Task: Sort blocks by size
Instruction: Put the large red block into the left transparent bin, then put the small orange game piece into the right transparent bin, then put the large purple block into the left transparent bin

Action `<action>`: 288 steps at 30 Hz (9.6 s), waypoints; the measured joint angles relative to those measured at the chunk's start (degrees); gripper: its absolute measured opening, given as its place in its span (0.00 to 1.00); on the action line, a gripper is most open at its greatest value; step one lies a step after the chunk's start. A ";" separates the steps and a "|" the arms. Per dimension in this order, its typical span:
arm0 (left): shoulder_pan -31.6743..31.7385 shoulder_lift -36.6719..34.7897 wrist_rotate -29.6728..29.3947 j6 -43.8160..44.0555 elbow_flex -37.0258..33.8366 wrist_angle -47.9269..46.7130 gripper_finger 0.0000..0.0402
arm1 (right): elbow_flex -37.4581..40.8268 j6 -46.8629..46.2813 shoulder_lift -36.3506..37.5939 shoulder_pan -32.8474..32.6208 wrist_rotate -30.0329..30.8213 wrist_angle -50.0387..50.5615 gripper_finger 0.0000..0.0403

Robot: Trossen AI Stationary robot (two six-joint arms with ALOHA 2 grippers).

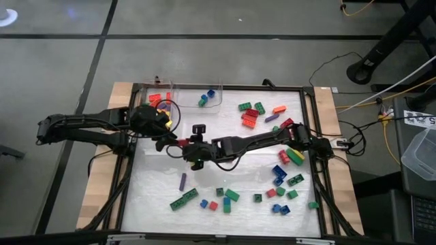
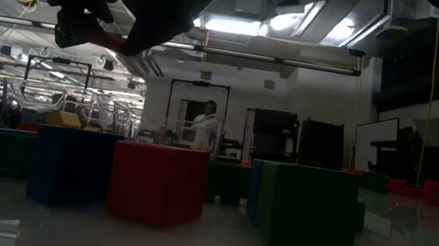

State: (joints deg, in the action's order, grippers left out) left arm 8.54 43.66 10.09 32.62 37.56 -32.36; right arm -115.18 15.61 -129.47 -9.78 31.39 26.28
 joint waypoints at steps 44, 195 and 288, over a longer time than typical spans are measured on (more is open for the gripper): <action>10.83 -1.44 -22.09 -9.20 -0.04 -0.69 0.11 | -3.73 -39.21 0.22 -0.79 -9.75 30.04 0.64; -35.19 20.72 -16.65 38.98 0.02 1.86 0.37 | 0.50 -11.29 -0.35 30.01 -10.54 -0.80 0.62; -21.09 21.51 -16.63 28.53 -0.04 10.65 0.12 | 0.42 -27.80 -3.59 -12.76 -33.10 27.70 0.62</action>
State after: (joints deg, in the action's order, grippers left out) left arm -12.55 65.17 -6.55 61.15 37.52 -21.70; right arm -114.76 -12.19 -133.06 -22.55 -1.71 53.98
